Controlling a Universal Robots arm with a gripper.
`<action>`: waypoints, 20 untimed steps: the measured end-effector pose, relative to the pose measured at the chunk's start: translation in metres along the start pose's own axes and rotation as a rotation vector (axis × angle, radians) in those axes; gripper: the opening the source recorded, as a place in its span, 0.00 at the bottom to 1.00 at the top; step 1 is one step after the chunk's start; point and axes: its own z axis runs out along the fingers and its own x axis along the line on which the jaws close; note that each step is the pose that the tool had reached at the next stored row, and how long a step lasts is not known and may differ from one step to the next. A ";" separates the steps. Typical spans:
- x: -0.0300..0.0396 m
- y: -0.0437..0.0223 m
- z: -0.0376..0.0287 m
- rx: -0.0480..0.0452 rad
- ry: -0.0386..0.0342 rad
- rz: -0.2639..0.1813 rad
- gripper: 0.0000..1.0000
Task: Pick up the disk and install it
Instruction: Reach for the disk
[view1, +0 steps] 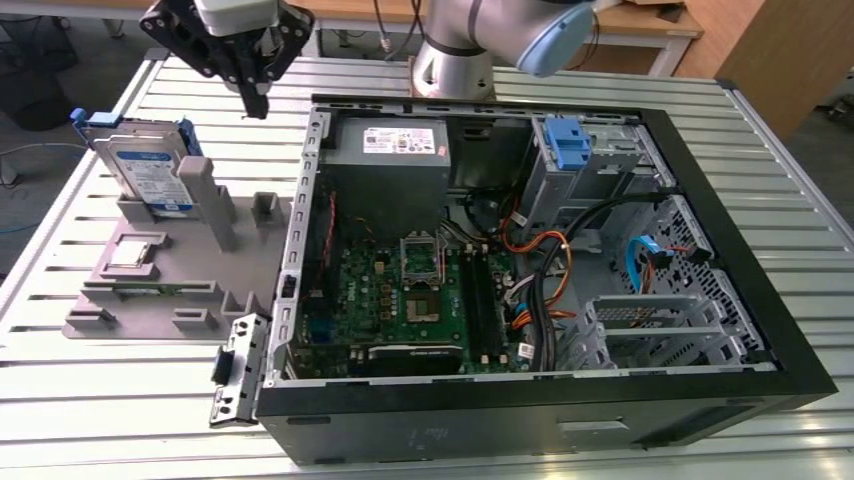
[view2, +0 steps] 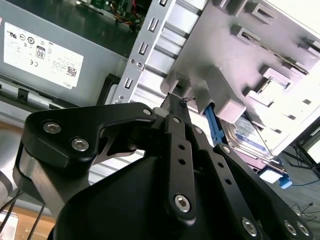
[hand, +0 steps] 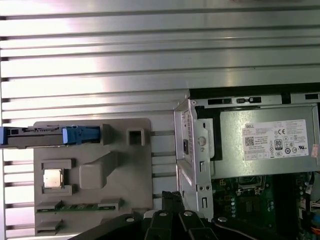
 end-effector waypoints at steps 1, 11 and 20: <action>0.0022 -0.0002 0.0000 0.0000 0.0000 0.000 0.10; 0.0201 -0.0015 -0.0007 0.0001 0.0001 0.000 0.10; 0.0330 -0.0025 -0.0011 0.0000 0.0000 0.000 0.10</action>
